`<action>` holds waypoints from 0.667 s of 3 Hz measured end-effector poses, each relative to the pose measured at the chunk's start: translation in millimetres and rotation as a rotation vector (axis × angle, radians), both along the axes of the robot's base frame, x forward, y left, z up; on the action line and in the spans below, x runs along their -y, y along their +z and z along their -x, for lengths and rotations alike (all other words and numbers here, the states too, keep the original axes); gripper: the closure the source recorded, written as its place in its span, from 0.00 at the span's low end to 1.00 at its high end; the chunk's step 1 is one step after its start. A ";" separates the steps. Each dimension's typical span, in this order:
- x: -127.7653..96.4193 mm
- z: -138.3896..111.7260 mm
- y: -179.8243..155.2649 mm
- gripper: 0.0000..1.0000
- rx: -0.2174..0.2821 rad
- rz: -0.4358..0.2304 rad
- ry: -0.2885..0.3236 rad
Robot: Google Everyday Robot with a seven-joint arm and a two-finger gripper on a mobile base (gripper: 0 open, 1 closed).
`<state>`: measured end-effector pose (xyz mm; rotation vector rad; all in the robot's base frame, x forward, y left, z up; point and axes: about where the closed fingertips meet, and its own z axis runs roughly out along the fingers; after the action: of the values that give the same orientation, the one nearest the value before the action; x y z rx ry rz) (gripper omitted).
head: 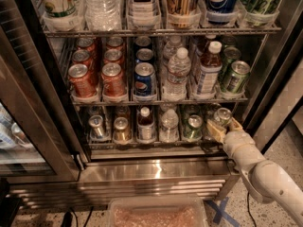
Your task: Pick 7up can from bottom shelf of fridge
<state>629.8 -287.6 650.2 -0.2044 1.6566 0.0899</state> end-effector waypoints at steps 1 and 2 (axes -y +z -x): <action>-7.8 17.7 4.4 1.00 -0.075 0.041 0.052; -9.3 47.0 3.3 1.00 -0.192 0.126 0.124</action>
Offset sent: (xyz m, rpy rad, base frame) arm -0.0922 -0.0050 0.0132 -0.2786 0.3387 0.2041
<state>582.8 -278.3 653.5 -0.4047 1.8415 0.1009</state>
